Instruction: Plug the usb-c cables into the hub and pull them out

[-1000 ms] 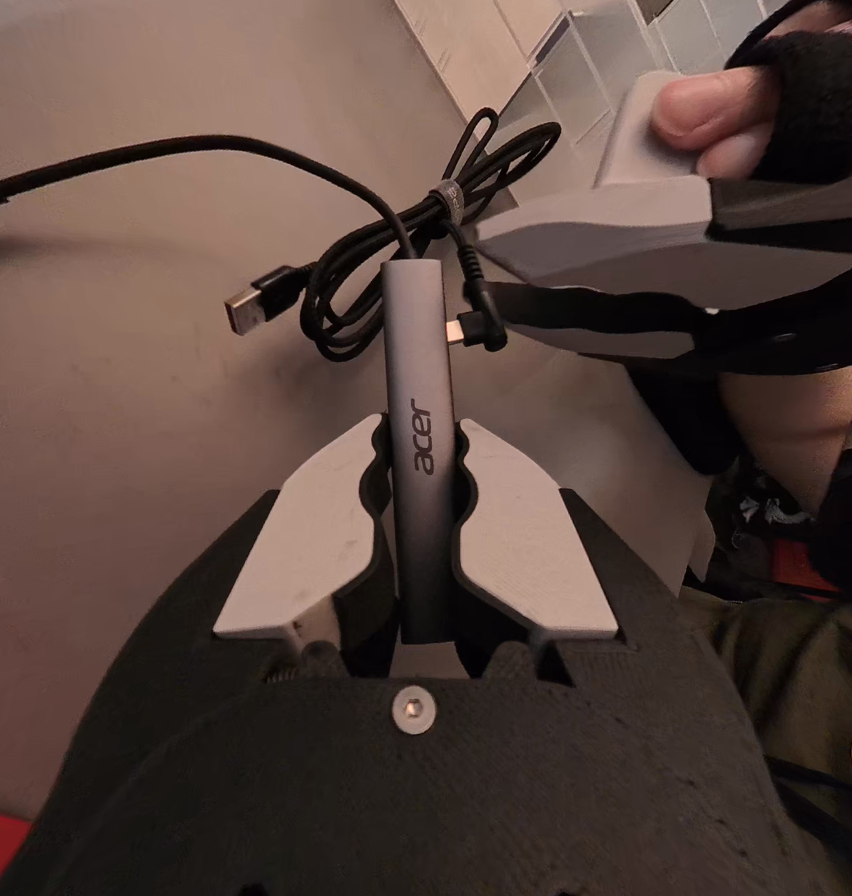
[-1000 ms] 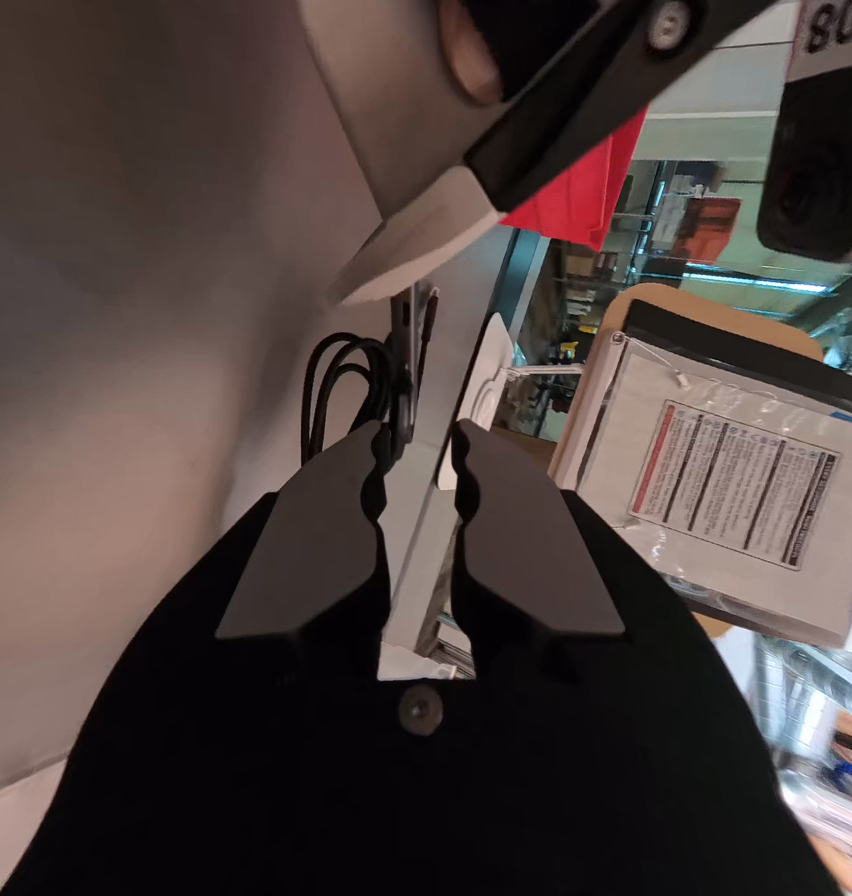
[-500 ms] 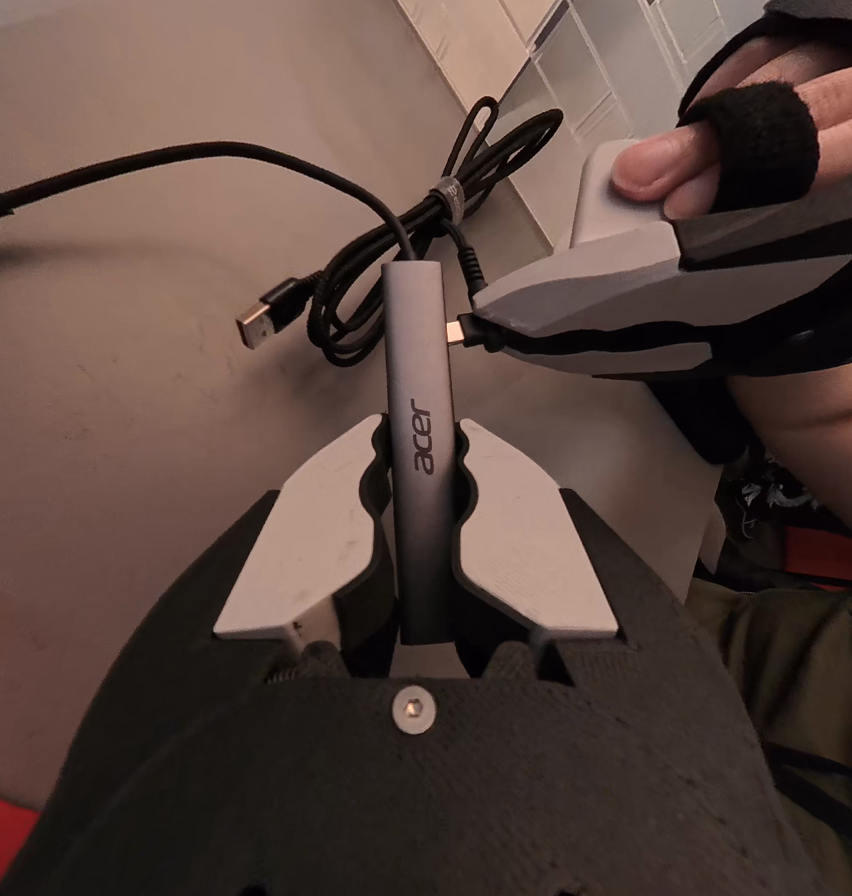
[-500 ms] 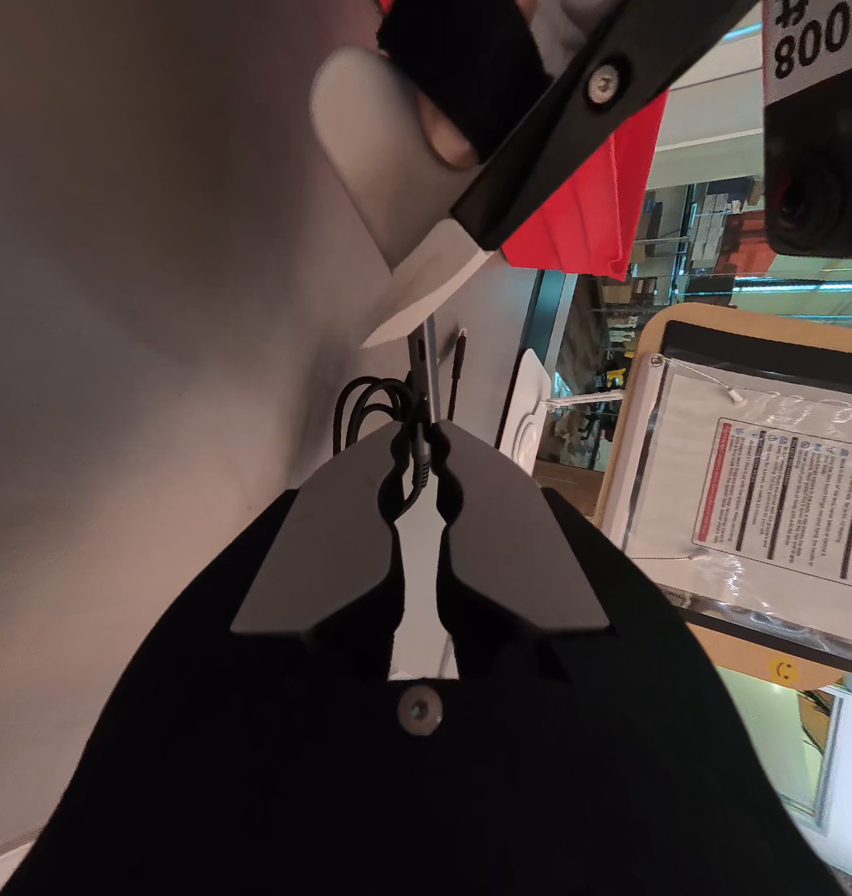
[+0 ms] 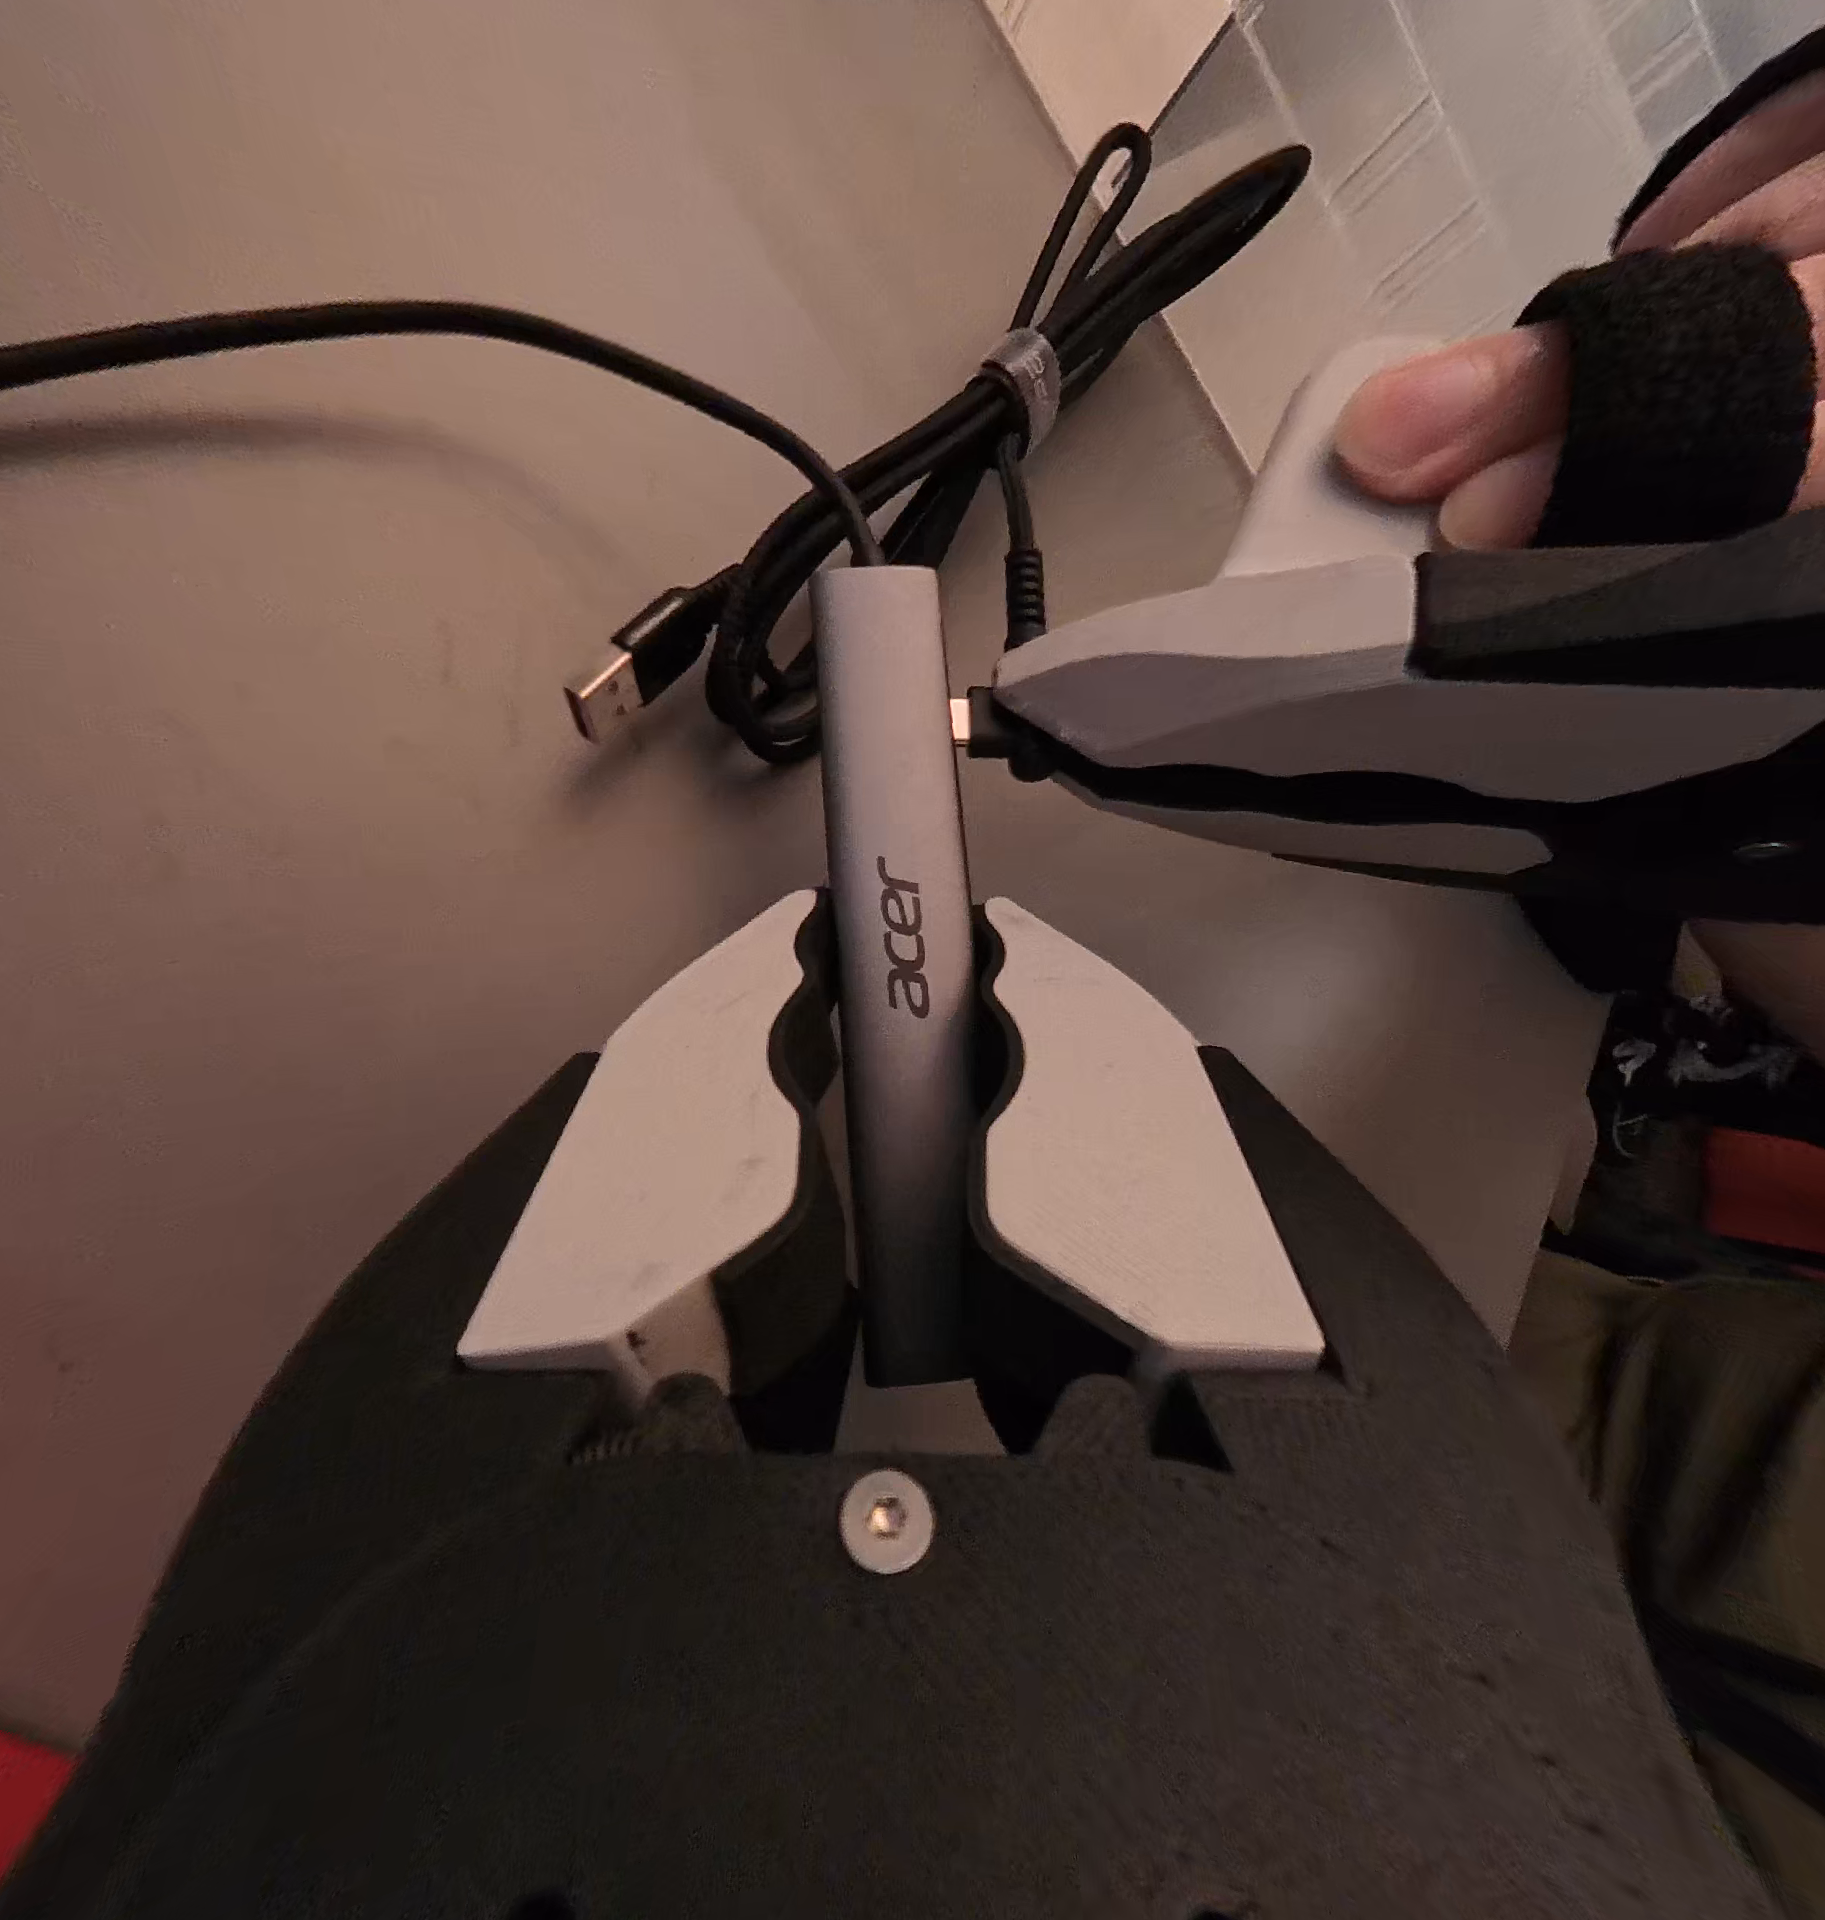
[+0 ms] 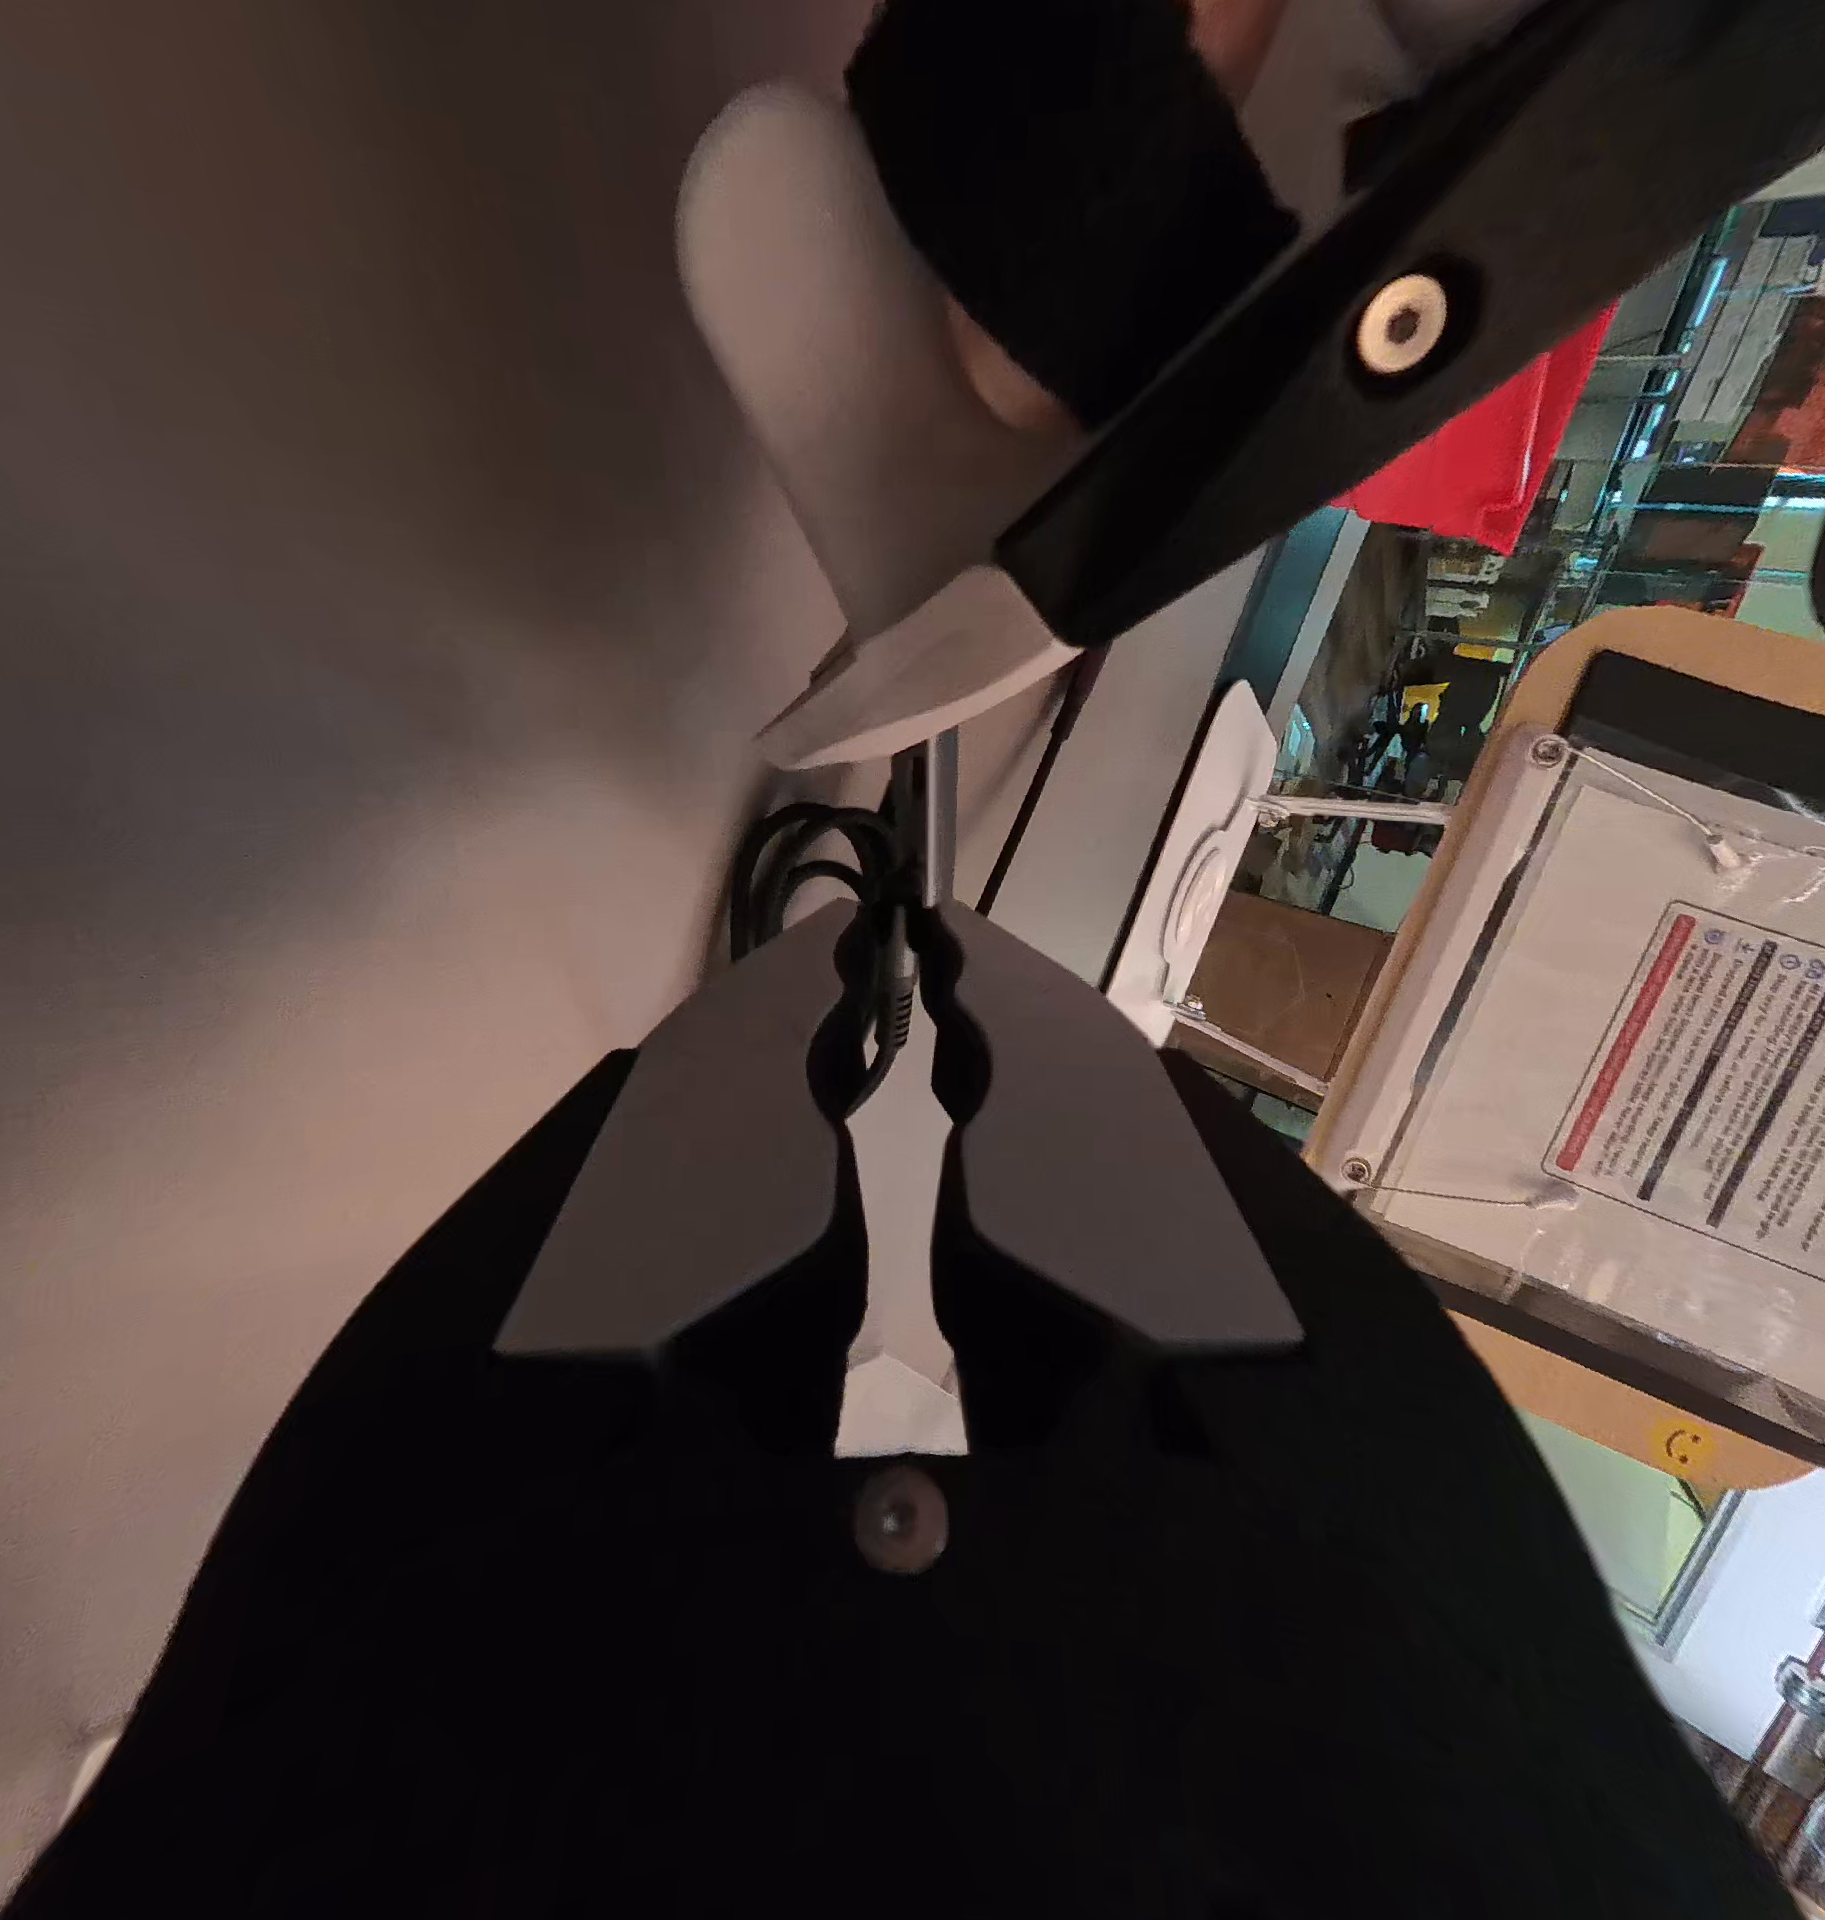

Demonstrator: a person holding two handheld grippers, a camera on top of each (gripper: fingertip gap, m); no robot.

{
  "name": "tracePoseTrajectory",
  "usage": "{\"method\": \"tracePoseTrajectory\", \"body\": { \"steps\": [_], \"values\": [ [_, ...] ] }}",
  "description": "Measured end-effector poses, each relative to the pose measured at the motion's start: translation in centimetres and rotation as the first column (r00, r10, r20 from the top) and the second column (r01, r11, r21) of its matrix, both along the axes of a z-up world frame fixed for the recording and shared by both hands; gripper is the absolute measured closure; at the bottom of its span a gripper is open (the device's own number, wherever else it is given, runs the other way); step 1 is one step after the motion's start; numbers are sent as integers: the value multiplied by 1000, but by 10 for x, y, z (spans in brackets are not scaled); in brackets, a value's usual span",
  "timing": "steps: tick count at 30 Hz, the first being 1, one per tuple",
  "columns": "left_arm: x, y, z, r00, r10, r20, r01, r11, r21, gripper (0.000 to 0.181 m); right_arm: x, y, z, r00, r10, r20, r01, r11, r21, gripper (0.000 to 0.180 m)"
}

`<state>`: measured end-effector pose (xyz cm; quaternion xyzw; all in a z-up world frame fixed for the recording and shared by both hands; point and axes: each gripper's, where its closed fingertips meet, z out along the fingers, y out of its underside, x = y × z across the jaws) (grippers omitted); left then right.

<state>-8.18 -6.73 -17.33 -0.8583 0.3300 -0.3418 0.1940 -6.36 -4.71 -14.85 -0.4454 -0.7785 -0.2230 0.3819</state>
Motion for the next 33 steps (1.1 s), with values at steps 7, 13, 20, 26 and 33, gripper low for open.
{"method": "tracePoseTrajectory", "body": {
  "steps": [7, 13, 20, 26, 33],
  "values": [
    [-3, -1, -6, 999, -37, -37, 39, 997, 60, 157, -2, 0, -7, 1000, 10, 6, -10, 1000, 3, 172],
    [-2, -1, -7, 998, -41, -37, 44, 994, 98, 157, -3, 3, -6, 1000, 28, 0, -28, 998, 55, 172],
    [-3, 0, -9, 997, -33, -64, 42, 990, 135, 157, -4, 4, -6, 998, 59, -12, -58, 994, 97, 172],
    [2, 6, -10, 1000, 13, -20, -10, 988, 154, 158, 15, -4, 5, 994, 33, -105, -43, 994, -102, 166],
    [7, 10, -27, 972, -50, -228, 130, 928, 350, 157, 27, -1, 60, 903, -86, -422, -46, 955, -294, 165]
  ]
}}
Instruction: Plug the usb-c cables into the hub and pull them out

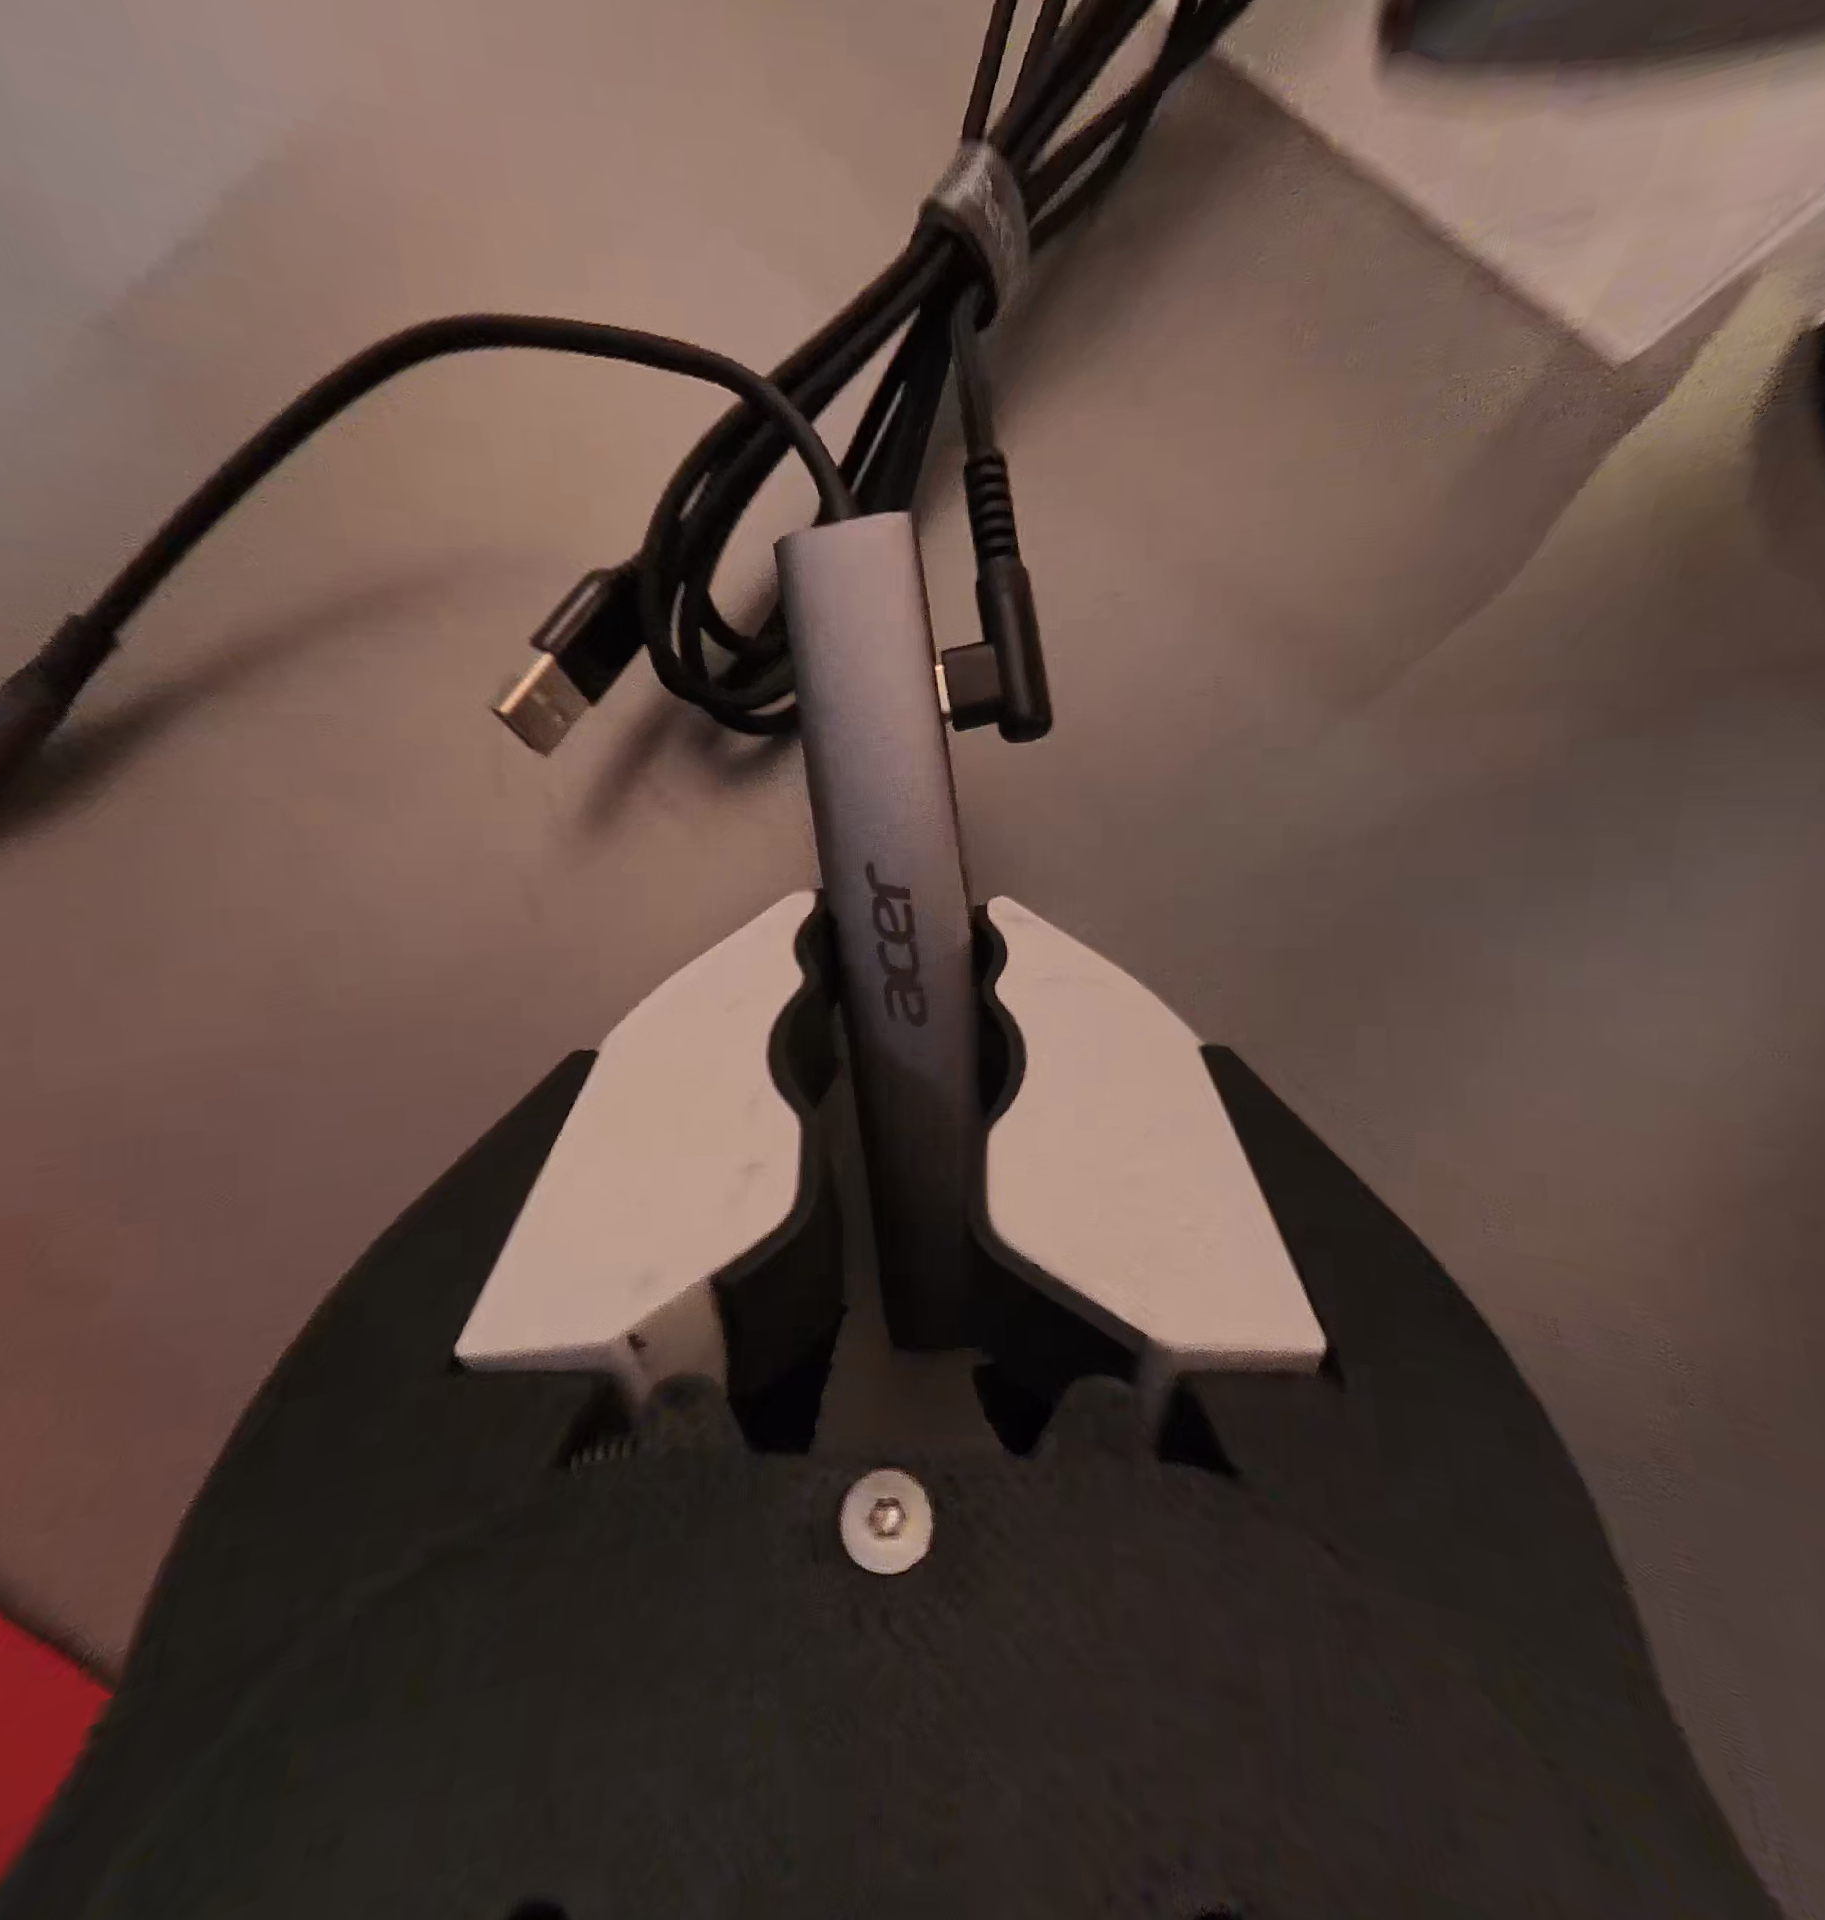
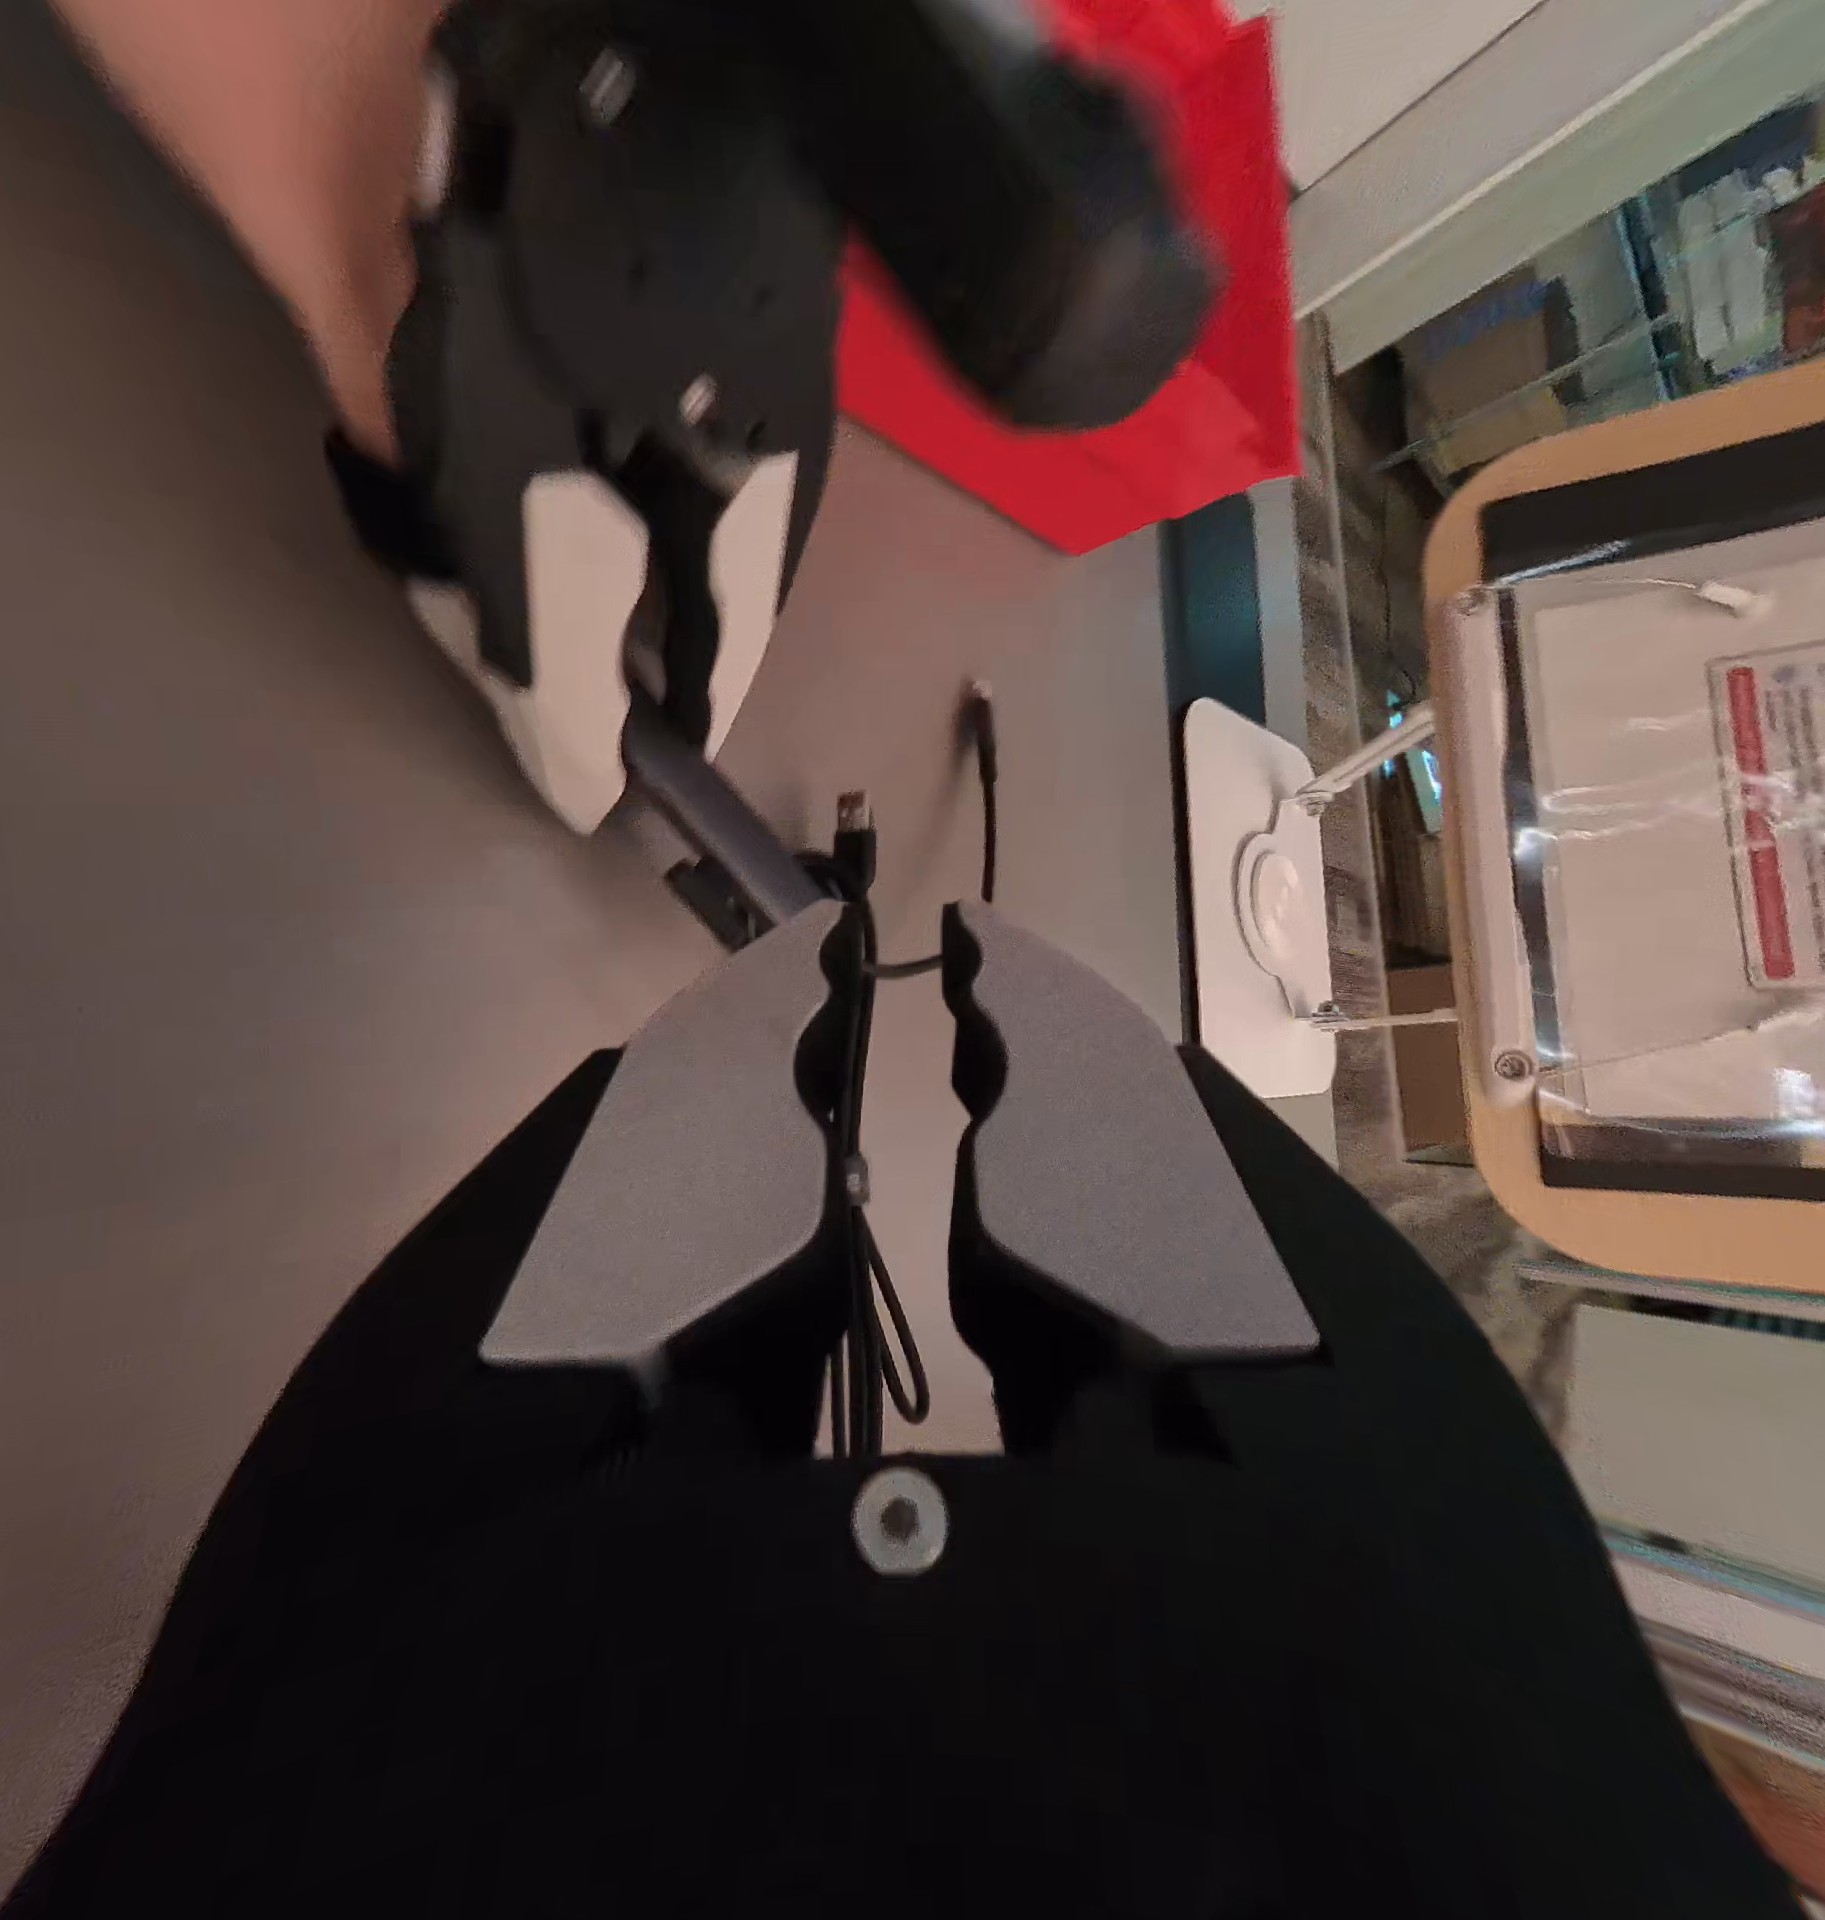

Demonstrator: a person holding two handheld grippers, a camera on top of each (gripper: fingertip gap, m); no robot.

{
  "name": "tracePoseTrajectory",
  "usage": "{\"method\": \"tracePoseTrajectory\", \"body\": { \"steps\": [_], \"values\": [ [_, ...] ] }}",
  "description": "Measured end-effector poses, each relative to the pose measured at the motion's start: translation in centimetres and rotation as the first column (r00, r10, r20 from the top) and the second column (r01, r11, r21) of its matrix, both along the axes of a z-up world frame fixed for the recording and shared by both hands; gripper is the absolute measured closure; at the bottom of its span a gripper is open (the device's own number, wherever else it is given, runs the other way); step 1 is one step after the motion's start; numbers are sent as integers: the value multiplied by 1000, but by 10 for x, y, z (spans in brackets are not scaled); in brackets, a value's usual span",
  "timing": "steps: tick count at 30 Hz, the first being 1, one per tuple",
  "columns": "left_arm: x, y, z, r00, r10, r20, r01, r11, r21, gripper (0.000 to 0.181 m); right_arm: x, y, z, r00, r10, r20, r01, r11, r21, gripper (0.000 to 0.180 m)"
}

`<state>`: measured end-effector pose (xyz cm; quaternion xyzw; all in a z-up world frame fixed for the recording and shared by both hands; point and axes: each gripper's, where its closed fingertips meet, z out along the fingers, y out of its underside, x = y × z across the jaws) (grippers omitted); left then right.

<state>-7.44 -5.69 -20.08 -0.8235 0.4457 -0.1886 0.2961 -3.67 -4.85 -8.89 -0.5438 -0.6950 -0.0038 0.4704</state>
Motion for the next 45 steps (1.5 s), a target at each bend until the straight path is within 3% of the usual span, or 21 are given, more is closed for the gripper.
{"method": "tracePoseTrajectory", "body": {
  "steps": [3, 9, 12, 16, 19, 21, 23, 25, 27, 28, 31, 34, 45],
  "values": [
    [7, 3, -2, 1000, 12, -1, -12, 1000, 20, 153, -3, 9, 26, 993, -57, -102, 49, 996, -76, 158],
    [7, 4, 32, 991, 40, 131, -48, 997, 62, 121, -4, 36, 95, 927, -164, -336, 108, 978, -178, 150],
    [-4, 4, 76, 979, 39, 200, -75, 981, 177, 119, 11, 50, 115, 871, -249, -423, 166, 960, -224, 140],
    [-45, 6, 176, 955, 39, 296, -143, 929, 341, 116, 34, 54, 119, 855, -259, -449, 200, 964, -176, 137],
    [-106, 8, 215, 992, 49, 115, -89, 922, 377, 108, 50, 58, 118, 848, -295, -439, 242, 954, -176, 135],
    [-155, 3, 209, 992, 34, -118, 2, 958, 286, 125, 53, 59, 118, 847, -290, -446, 238, 956, -170, 135],
    [-202, 15, 206, 961, 140, -237, -67, 954, 292, 120, 54, 62, 115, 850, -294, -437, 244, 955, -168, 134],
    [-232, 36, 211, 930, 329, -163, -259, 902, 345, 116, 55, 65, 110, 856, -306, -417, 258, 951, -170, 133],
    [-239, 44, 200, 923, 384, -7, -366, 885, 289, 126, 56, 67, 104, 863, -318, -392, 274, 948, -165, 133],
    [-245, 46, 191, 924, 382, -4, -367, 892, 265, 128, 56, 69, 101, 865, -323, -384, 281, 946, -163, 133],
    [-295, 63, 175, 797, 599, -82, -571, 790, 226, 125, 57, 74, 94, 864, -347, -365, 302, 937, -176, 133],
    [-299, 66, 157, 787, 616, -45, -610, 787, 93, 133, 56, 77, 87, 873, -356, -332, 318, 934, -164, 133],
    [-297, 61, 85, 721, 641, -262, -693, 676, -251, 143, 54, 78, 78, 882, -362, -303, 325, 931, -168, 133]
  ]
}}
